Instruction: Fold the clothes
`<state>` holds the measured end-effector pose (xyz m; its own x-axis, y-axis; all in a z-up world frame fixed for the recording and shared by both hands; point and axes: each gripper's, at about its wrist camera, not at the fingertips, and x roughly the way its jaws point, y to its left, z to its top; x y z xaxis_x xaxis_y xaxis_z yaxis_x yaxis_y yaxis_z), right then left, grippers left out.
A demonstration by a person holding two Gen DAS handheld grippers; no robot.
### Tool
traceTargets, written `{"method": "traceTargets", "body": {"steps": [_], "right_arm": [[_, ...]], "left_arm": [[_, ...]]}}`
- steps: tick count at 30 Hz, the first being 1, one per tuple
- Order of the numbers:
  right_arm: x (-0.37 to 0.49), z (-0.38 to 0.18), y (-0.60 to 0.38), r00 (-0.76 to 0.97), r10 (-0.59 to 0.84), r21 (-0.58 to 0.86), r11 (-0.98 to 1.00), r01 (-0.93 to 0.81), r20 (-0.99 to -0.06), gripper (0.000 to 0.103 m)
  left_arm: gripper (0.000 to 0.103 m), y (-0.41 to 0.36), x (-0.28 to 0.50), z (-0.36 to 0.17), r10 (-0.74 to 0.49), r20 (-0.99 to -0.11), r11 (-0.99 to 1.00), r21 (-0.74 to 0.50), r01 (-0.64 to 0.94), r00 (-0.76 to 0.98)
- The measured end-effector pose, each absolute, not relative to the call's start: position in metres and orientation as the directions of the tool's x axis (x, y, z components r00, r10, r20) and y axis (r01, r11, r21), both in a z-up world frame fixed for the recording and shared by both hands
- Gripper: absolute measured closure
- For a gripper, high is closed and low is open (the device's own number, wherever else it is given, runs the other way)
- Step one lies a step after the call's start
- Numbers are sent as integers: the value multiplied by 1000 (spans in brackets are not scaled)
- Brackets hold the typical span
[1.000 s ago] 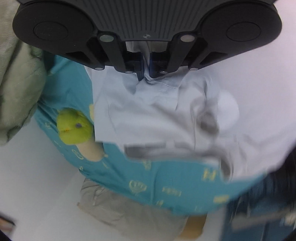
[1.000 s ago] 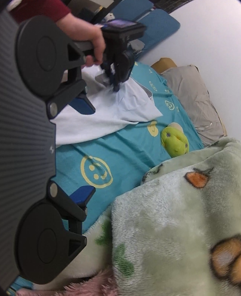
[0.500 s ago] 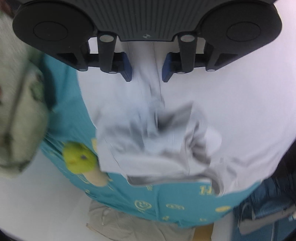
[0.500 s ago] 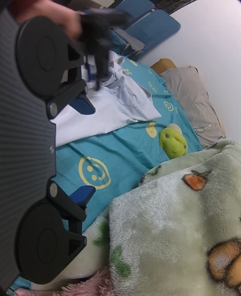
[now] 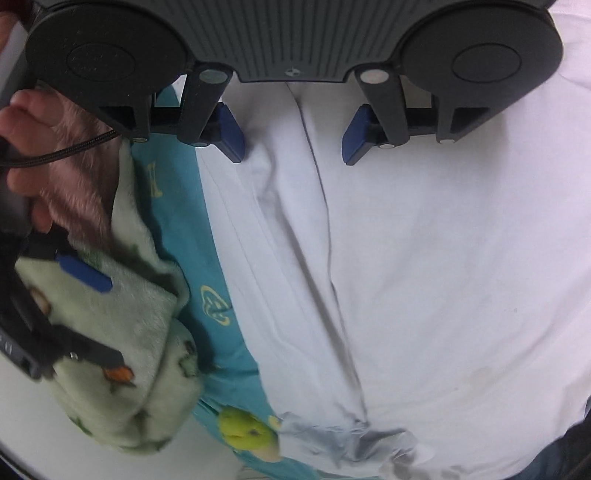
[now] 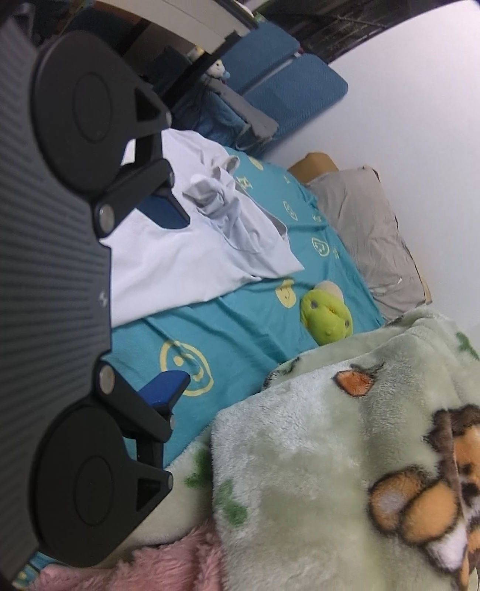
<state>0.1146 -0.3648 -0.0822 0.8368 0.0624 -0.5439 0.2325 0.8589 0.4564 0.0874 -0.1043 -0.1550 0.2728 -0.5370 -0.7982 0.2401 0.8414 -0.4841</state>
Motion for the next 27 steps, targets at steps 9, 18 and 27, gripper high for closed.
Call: {"method": "traceTargets", "body": {"steps": [9,18,27], "right_arm": [[98,-73,-357,846,113,437,887,150,-521,18],[97,-68,-338,851,140,371,926,68,-506,18],[90,-55,-329,884,153,354,935,15,-442,18]], "left_arm": [[93,-102,72,-161,-553,-814,827,-508,242,178],[99,-101,58,-149,-474,-846,867,-400,298,243],[23,-96,56,-77,-409,-749,904,-255,343,521]]}}
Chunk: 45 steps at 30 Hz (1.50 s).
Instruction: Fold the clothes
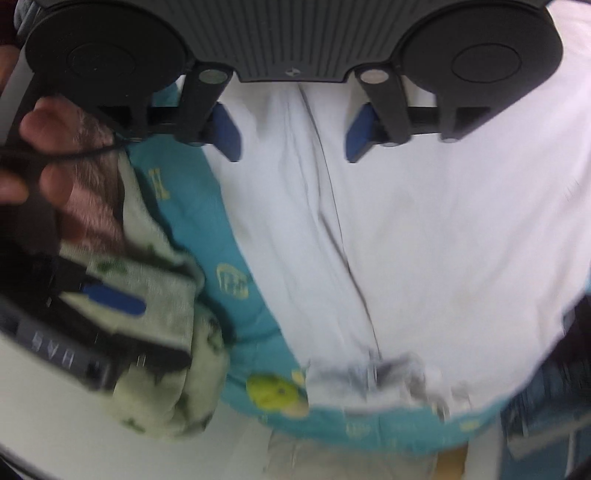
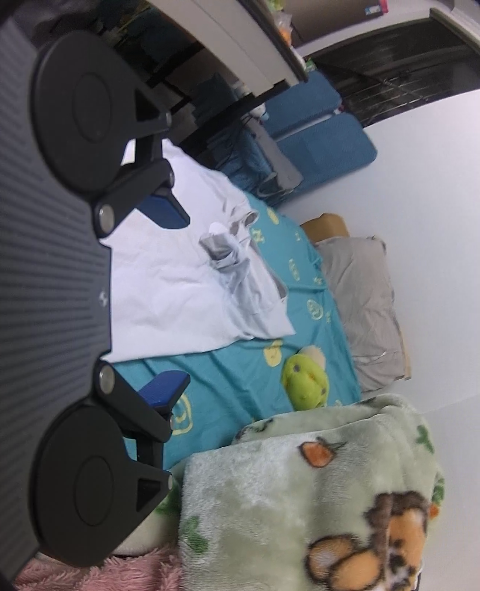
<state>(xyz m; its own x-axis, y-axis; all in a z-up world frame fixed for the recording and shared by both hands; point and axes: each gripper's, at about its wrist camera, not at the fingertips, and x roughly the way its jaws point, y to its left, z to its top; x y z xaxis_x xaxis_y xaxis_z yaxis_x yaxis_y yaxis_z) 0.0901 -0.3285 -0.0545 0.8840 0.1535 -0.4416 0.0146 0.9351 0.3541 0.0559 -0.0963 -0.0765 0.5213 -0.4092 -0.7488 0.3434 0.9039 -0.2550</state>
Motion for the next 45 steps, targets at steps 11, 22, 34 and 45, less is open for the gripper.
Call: {"method": "traceTargets", "body": {"steps": [11,22,34,45], "right_arm": [[80,-50,-318,907,178,350,936,-37,-382,18],[83,-58,-277,887,186,227,969,-95,-423,18],[168,-32,-204,815,271,73,959,-272,-512,19],[307,-76,4,652,389,-105,804,-585,-651,24]], "left_arm": [[0,-70,62,-37,-268,-610,958,-91,270,746],[0,-43,52,-38,-214,-570,970,-29,241,794],[0,23,52,-18,-163,-570,987,-99,130,805],[0,110,62,-34,-97,-596,984,-180,-15,797]]}}
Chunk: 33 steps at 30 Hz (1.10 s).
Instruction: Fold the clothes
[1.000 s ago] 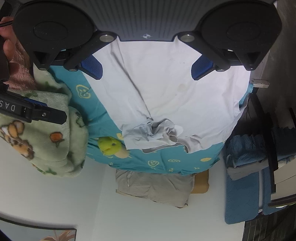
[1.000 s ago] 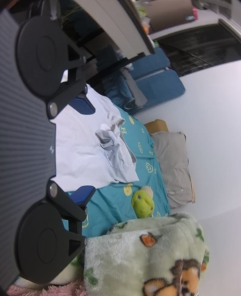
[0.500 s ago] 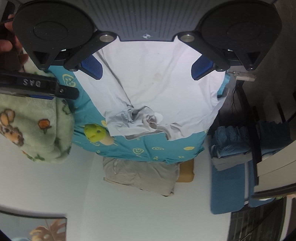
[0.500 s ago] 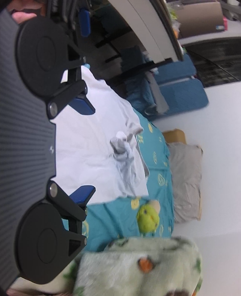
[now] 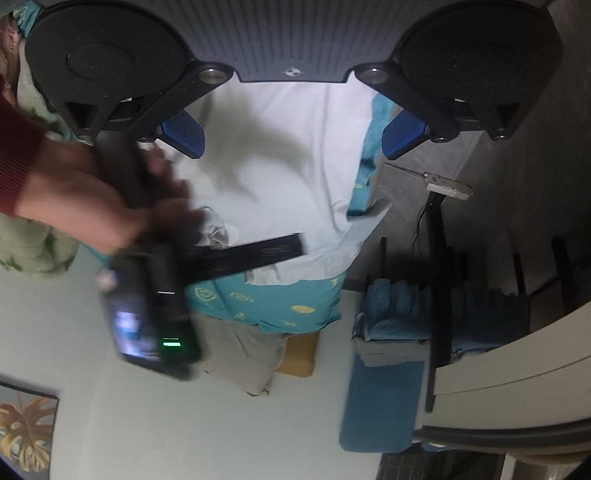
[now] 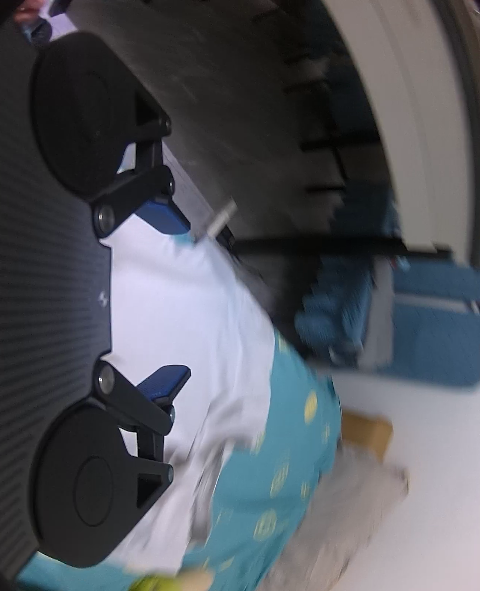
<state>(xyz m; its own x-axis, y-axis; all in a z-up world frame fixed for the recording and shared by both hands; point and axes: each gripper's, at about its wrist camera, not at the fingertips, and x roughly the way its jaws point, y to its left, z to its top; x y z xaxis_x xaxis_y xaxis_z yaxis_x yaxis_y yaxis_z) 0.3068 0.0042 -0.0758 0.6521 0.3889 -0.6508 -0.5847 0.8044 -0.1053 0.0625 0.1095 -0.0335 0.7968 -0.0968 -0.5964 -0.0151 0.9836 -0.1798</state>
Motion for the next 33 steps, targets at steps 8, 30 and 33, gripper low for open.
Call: {"method": "traceTargets", "body": {"steps": [8,30,33], "right_arm": [[369,-153,143,566,355,-276,608,-745,-744,24],[422,-102,110,786,221,-270,857,-440,-578,99],[418,-67,38,830,192,-111,950,-290,-524,99]], "left_arm": [[0,145,83,-62,-102,-661,959,-264,-103,743],[0,127,119,-94,-71,-711,963,-232,-138,700],[0,119,117,-89,-82,-677,966,-233,-107,731]]}}
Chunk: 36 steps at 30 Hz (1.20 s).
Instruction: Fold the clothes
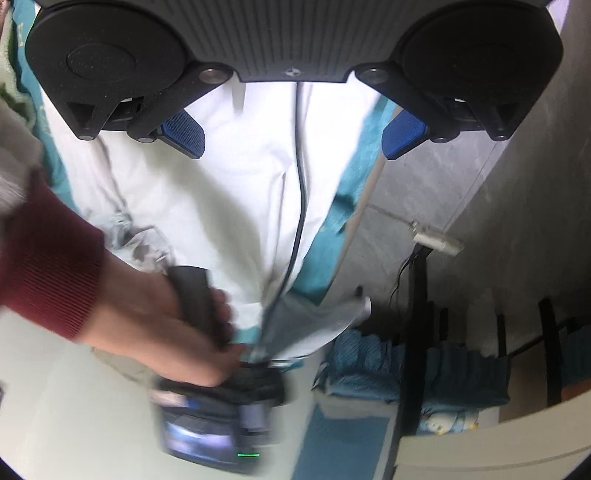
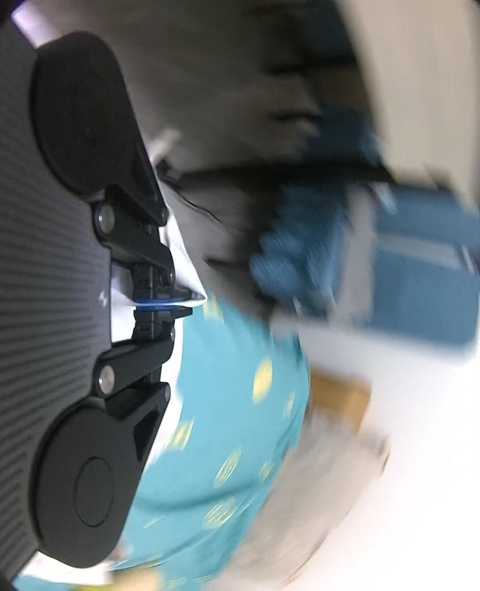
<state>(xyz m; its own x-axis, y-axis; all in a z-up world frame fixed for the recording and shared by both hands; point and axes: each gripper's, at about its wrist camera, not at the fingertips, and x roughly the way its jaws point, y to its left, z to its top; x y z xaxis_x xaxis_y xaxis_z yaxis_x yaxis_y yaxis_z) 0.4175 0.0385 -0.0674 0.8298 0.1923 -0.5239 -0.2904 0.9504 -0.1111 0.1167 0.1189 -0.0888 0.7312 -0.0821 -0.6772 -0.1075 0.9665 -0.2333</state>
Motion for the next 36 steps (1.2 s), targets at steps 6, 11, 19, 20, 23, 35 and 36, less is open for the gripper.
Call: {"method": "traceTargets", "body": {"steps": [6,11,19,20,23,35,36], "right_arm": [[388,-79,-115,843,35,118,992,34,-536,99],[363,-140,-196,761,75,269,954,134,-644,97],[337,-129,-188,841,251,177,966,-188,-480,19],[336,-125,-183,845,275,144,961,-235,-459,20],[343,-114,-155,820,347,22,925,-379,-455,20],[383,-146,-56,719,327,-219,805,-552,-613,33],[386,-149,-54,721,299,-220,819,-531,-626,41]], "left_arm": [[0,104,122,-86,-120,-653,964,-255,-68,748],[0,92,133,-91,-143,-664,960,-273,-60,734],[0,80,136,-96,-135,-670,968,-248,-49,730],[0,80,137,-97,-136,-671,968,-248,-48,729],[0,80,140,-100,-137,-676,967,-249,-49,724],[0,83,145,-106,-131,-691,969,-241,-56,711],[0,83,145,-107,-129,-693,969,-239,-57,710]]}}
